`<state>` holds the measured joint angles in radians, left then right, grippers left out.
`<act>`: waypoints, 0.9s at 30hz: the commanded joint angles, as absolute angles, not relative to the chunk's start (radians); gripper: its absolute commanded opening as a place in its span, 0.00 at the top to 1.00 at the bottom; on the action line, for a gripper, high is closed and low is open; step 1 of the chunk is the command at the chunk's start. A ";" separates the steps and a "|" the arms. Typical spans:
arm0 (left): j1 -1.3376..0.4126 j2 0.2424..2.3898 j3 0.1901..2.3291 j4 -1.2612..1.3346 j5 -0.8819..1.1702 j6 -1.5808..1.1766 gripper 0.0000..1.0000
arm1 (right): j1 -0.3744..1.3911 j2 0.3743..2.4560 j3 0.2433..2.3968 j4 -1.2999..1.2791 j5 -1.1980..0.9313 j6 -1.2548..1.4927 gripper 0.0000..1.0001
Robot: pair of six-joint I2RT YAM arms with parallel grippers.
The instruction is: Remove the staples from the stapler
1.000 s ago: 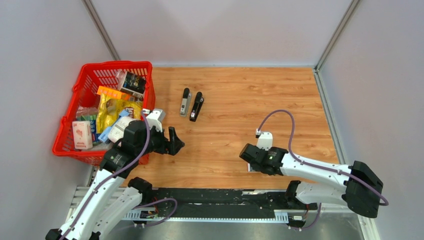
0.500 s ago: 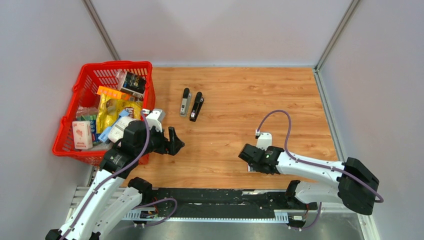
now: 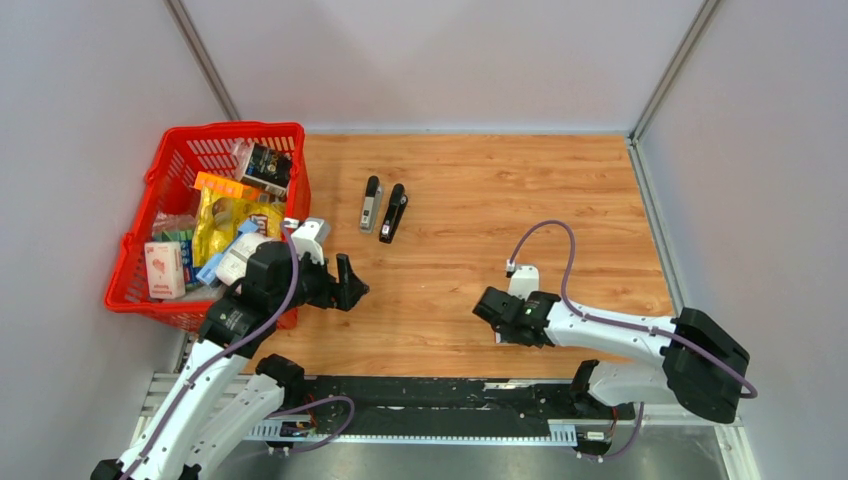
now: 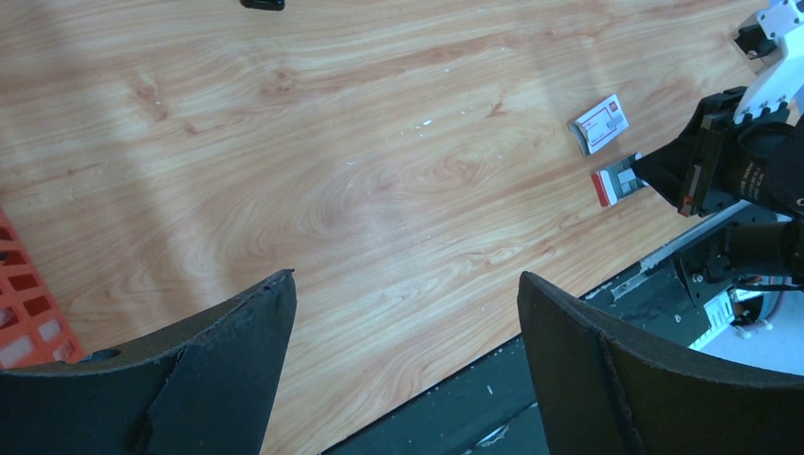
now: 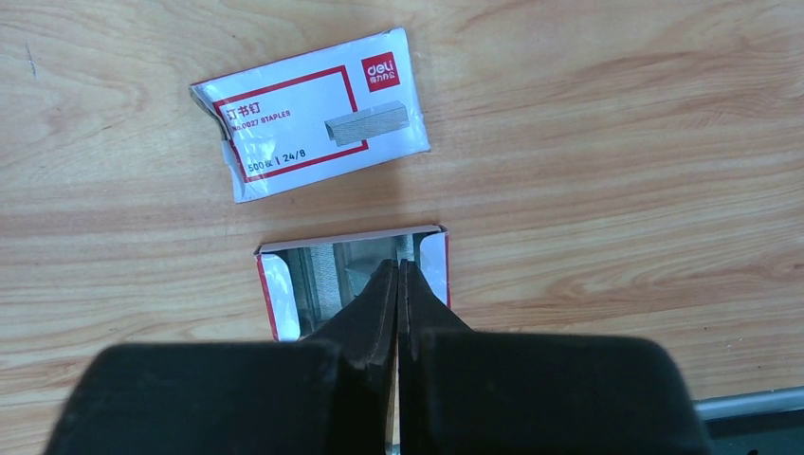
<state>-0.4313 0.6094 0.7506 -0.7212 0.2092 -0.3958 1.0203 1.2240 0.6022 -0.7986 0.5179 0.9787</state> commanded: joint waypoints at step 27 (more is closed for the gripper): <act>-0.428 0.603 0.750 -0.695 0.222 -0.396 0.06 | 1.017 1.167 0.630 -0.850 0.577 0.982 1.00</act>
<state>-0.4313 0.6090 0.7506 -0.7212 0.2096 -0.3958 1.0195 1.1843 0.6029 -0.8356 0.5335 0.9718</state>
